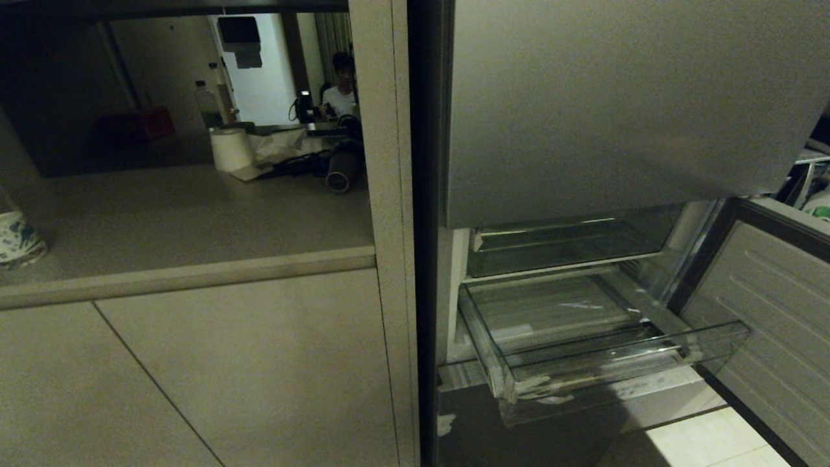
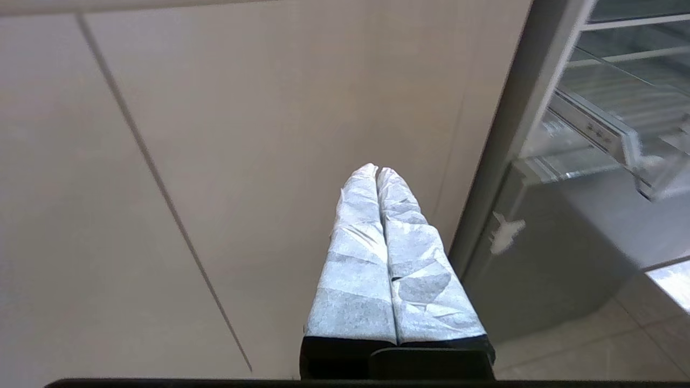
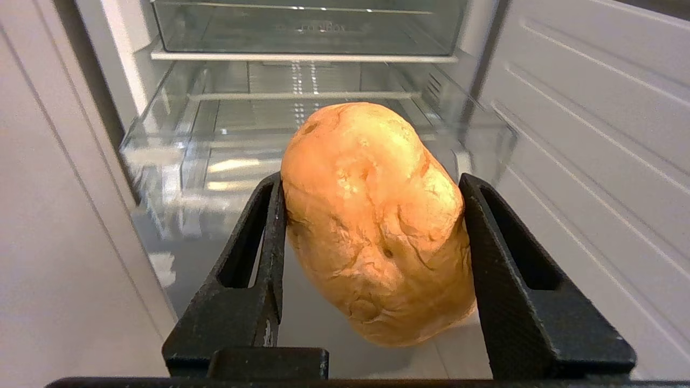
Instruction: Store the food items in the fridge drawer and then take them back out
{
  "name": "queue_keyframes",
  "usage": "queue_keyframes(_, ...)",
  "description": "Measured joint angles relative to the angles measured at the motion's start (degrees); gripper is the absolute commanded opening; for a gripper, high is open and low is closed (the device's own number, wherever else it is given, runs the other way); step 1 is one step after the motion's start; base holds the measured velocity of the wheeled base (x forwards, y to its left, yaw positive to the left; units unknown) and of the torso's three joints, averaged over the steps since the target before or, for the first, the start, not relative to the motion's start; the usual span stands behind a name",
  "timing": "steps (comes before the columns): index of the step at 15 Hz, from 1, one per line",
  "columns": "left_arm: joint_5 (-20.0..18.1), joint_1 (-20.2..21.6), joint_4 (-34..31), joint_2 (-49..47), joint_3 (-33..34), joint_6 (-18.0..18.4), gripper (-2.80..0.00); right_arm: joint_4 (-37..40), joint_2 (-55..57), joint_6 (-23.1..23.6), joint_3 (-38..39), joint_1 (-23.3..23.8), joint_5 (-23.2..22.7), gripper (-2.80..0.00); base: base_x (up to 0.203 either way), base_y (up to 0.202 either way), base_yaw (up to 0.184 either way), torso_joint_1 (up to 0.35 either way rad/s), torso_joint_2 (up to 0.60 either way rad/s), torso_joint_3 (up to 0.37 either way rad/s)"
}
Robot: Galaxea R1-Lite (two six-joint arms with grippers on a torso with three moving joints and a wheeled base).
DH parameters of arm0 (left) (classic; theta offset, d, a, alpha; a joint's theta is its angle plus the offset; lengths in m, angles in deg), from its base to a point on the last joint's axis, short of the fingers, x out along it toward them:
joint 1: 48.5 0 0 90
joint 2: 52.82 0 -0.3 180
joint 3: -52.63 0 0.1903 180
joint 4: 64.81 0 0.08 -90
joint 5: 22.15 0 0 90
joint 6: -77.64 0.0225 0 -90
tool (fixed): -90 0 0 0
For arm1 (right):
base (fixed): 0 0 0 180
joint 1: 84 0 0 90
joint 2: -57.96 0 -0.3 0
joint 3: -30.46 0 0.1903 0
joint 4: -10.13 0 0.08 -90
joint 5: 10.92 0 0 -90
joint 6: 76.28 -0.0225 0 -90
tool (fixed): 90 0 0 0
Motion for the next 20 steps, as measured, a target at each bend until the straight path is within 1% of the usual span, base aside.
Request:
queue_keyframes(2, 0.0, 0.0, 0.0, 0.0, 0.0, 0.0, -2.8, 0.02, 0.0, 0.05, 0.0, 0.0, -0.02, -2.8, -0.153, 0.0, 0.0, 0.0, 0.0, 0.003)
queue_keyframes(7, 0.0, 0.02, 0.0, 0.0, 0.0, 0.0, -2.8, 0.04, 0.0, 0.23, 0.0, 0.0, -0.05, -2.8, 0.001, 0.001, -0.014, 0.006, 0.0, 0.001)
queue_keyframes(16, 0.0, 0.0, 0.0, 0.0, 0.0, 0.0, -2.8, -0.08, 0.0, -0.18, 0.0, 0.0, 0.0, -2.8, 0.0, 0.007, -0.168, 0.002, 0.0, 0.002)
queue_keyframes(20, 0.0, 0.0, 0.0, 0.0, 0.0, 0.0, -2.8, -0.15, 0.0, -2.01, 0.0, 0.0, 0.02, -2.8, -0.001, 0.008, -0.178, 0.001, 0.0, 0.004)
